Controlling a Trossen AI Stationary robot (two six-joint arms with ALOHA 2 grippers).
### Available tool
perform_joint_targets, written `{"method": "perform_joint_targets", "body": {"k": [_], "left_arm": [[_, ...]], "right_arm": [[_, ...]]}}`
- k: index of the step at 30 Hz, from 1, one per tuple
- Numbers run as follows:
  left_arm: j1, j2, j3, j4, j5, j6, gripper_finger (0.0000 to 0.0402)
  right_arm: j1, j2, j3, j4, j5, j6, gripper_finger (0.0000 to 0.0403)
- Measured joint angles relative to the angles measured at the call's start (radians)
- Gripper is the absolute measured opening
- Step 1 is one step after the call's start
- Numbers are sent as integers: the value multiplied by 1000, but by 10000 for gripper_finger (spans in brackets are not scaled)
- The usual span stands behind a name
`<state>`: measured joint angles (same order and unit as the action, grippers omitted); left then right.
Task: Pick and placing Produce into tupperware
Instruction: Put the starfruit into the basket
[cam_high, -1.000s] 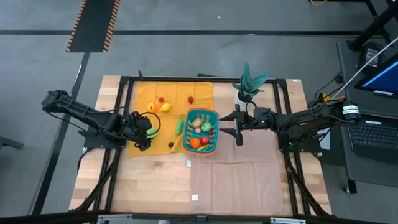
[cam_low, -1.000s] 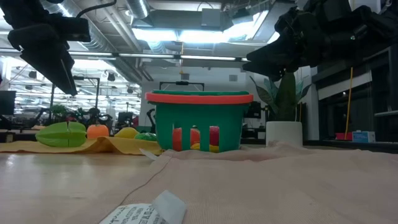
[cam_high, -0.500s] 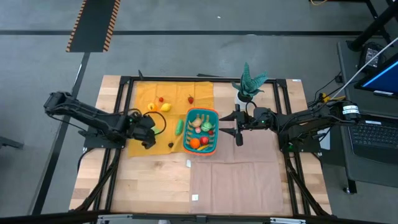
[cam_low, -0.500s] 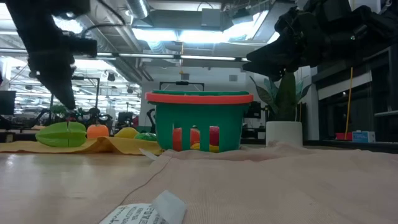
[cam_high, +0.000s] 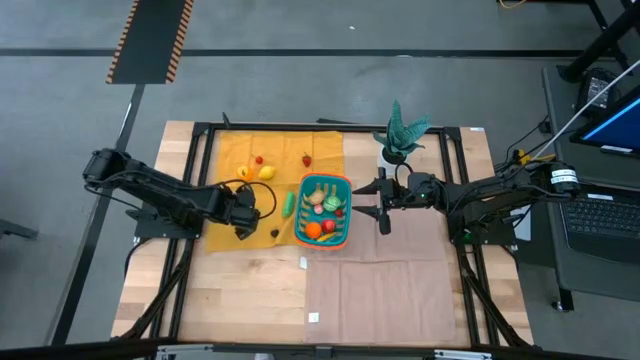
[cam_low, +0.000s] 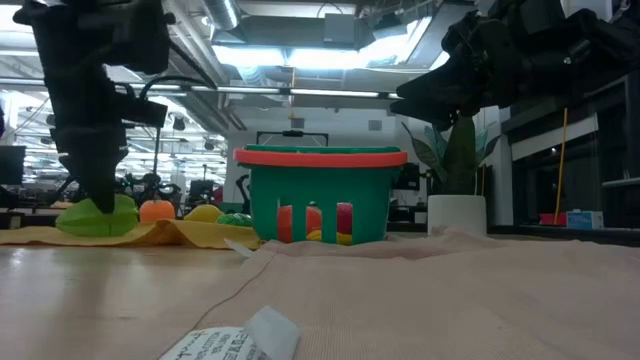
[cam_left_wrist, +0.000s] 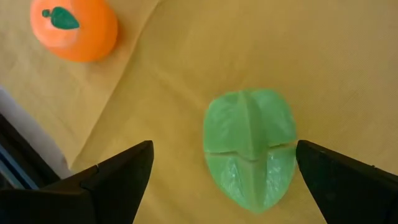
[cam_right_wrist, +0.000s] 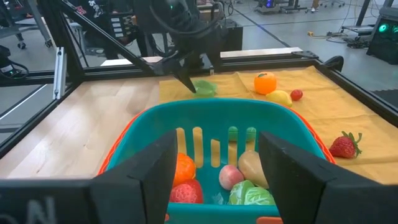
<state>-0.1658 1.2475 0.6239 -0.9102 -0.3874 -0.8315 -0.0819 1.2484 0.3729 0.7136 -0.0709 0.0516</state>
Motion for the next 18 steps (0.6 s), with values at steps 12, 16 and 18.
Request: {"method": "perform_joint_targets", "body": {"k": [12,16,18], "left_arm": [[0,5,0,54,0,-5,384],[0,5,0,70,12,-5,384],[0,5,0,68,13,-5,384]], "right_arm": [[0,0,0,0,0,0,225],[0,0,0,0,0,0,225],[0,0,0,0,0,0,225]]}}
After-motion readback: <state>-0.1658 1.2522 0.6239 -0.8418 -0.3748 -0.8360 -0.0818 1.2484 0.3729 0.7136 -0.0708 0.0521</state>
